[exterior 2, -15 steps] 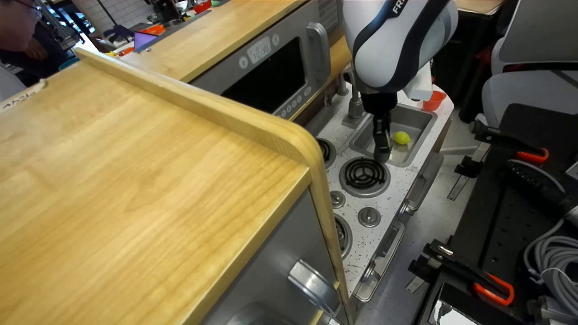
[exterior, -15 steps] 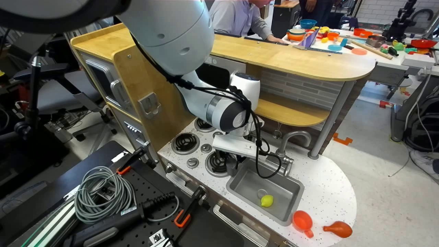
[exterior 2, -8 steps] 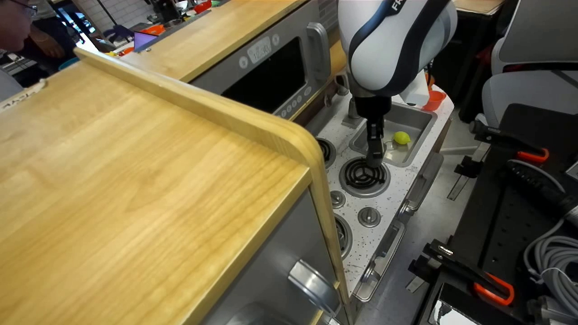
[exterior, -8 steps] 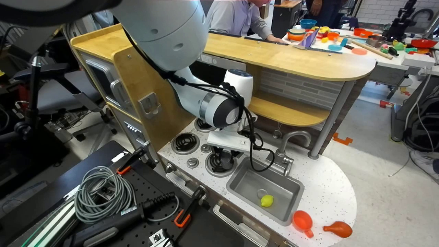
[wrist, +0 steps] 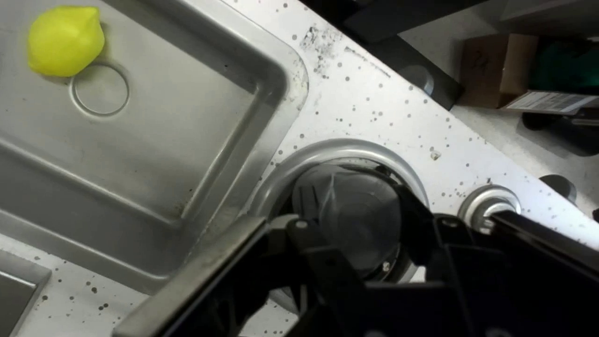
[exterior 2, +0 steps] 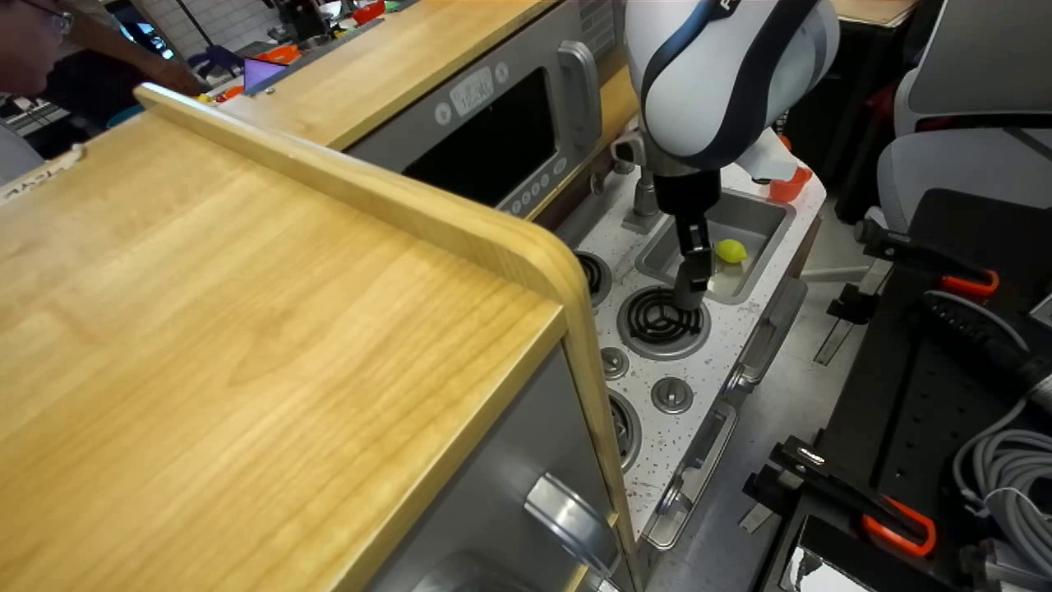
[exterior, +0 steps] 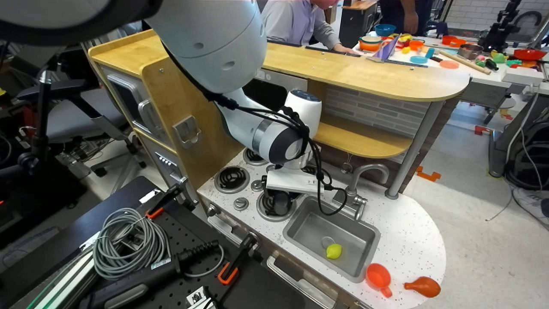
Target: Put the grey thing on the stove
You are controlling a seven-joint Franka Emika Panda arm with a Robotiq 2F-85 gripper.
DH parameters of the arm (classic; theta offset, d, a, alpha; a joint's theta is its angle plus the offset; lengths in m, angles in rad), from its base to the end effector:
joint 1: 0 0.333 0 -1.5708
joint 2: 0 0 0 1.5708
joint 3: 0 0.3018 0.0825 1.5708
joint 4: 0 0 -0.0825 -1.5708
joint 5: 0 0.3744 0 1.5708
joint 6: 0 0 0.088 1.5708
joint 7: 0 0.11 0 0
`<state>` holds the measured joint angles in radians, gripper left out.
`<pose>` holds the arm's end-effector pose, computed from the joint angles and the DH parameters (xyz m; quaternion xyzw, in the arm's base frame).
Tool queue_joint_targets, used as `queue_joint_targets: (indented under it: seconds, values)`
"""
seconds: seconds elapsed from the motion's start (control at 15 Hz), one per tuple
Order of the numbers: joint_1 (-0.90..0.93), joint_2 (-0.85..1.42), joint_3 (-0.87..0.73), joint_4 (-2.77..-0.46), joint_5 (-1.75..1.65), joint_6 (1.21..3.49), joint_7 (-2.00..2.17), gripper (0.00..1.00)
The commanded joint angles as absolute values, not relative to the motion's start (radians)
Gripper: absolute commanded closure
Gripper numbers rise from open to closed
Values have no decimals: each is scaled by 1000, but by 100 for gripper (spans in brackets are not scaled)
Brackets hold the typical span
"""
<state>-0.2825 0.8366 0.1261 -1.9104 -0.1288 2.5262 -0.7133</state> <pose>0.5570 -0.0822 0.0370 -0.9440 -0.3122 0.0878 0.0599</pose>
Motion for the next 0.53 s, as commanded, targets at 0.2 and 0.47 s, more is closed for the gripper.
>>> queue_joint_targets:
  seconds: [0.2, 0.47]
  values:
    - [-242, 842, 99, -1901, -181, 2488, -825, 81]
    - [-200, 836, 57, -1903, -251, 2505, -850, 81]
